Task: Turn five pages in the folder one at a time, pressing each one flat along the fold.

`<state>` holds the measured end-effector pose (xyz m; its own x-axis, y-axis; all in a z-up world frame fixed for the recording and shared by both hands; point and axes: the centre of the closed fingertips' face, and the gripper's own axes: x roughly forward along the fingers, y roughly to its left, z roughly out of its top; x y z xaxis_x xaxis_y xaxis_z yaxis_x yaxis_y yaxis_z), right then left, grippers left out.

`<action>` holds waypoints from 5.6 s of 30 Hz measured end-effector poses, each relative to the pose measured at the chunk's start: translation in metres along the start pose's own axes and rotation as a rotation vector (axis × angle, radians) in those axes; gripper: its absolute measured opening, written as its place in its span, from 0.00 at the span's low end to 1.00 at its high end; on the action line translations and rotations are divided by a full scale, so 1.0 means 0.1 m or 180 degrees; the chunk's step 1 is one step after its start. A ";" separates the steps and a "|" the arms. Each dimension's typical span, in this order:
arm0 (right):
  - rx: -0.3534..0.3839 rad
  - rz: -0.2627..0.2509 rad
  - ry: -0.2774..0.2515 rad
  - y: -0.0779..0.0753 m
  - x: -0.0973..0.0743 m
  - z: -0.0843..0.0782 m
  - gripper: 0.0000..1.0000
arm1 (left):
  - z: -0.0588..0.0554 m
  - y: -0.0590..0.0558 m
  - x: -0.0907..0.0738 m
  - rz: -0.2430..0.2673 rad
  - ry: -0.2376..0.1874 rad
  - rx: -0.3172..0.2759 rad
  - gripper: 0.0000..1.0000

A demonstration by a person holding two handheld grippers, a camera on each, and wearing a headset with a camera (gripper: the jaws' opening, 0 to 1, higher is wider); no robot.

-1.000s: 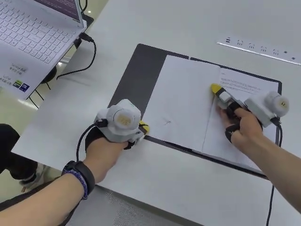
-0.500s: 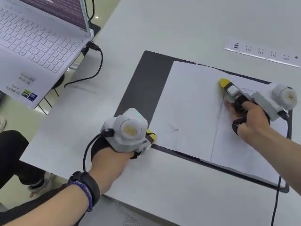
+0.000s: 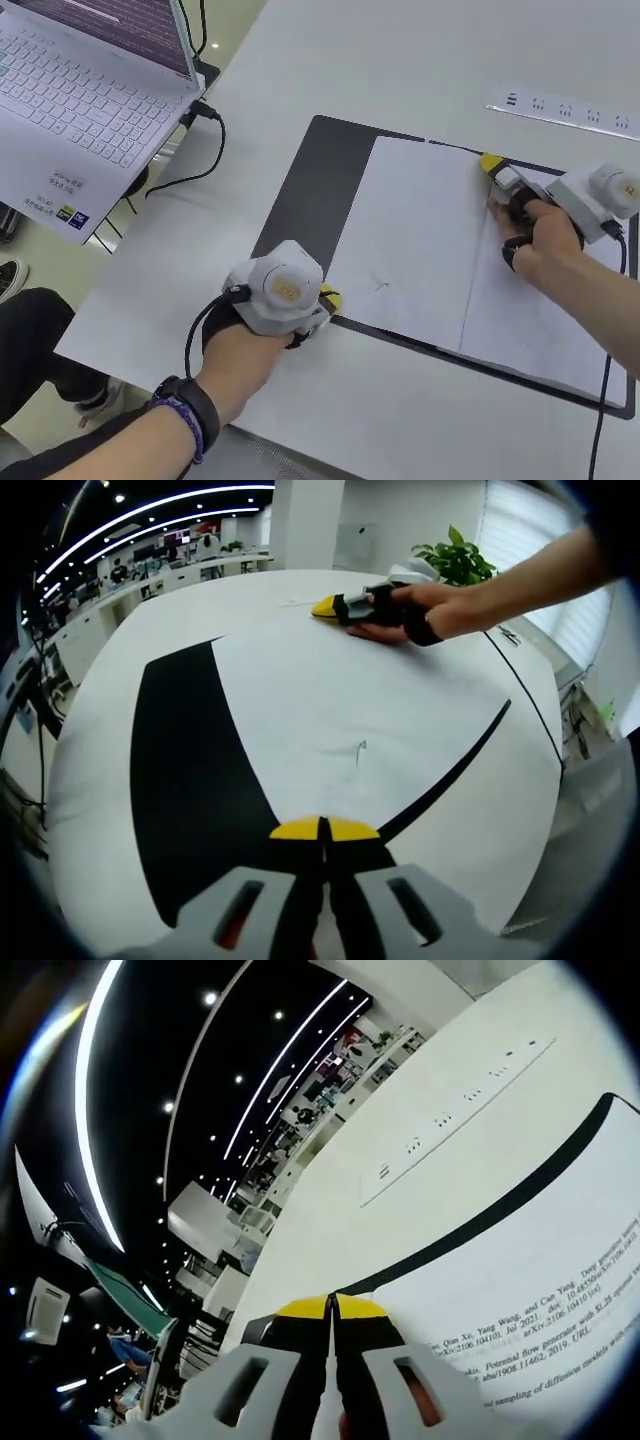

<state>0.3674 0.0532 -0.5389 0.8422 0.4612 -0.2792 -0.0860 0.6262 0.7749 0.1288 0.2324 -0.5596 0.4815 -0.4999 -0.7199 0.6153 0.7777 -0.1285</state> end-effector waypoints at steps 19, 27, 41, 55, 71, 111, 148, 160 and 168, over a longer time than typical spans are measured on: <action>-0.0408 0.0202 0.0257 0.23 -0.36 -0.37 0.00 | 0.00 0.01 0.01 -0.0002 -0.0020 0.0022 0.00; -0.0302 0.0268 0.0253 0.35 -0.67 -0.56 0.00 | 0.00 0.01 0.00 -0.0001 -0.0025 0.0060 0.00; -0.0175 0.0272 0.0251 0.37 -1.00 -0.76 0.00 | 0.00 0.01 0.01 0.0013 -0.0012 0.0058 0.00; -0.0104 0.0311 0.0381 0.35 -1.24 -0.98 0.00 | 0.00 0.01 0.01 -0.0006 -0.0018 0.0008 0.00; -0.0262 0.0346 0.0629 0.34 -1.56 -1.33 0.00 | 0.00 -0.01 0.01 -0.0028 -0.0017 0.0012 0.00; -0.0254 0.0152 0.0795 0.45 -2.11 -1.71 0.00 | 0.01 0.01 0.00 0.0118 0.0188 -0.0360 0.00; -0.0736 -0.0008 0.0497 0.56 -2.74 -0.90 0.44 | 0.64 -0.37 -0.75 0.0068 -0.0427 -0.0508 0.34; -0.1035 -0.0022 0.0676 0.55 -2.98 -0.98 0.49 | 0.66 -0.55 -0.85 0.0011 -0.0435 -0.0261 0.42; -0.1246 -0.0096 0.0706 0.50 -3.18 -0.97 0.52 | 0.64 -0.64 -0.98 0.0029 -0.0393 -0.0105 0.45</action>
<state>0.0438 -0.0011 -0.4663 0.7166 0.5360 -0.4462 -0.2940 0.8123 0.5037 0.0820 0.2072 -0.4378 0.5613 -0.5344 -0.6320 0.5907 0.7935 -0.1463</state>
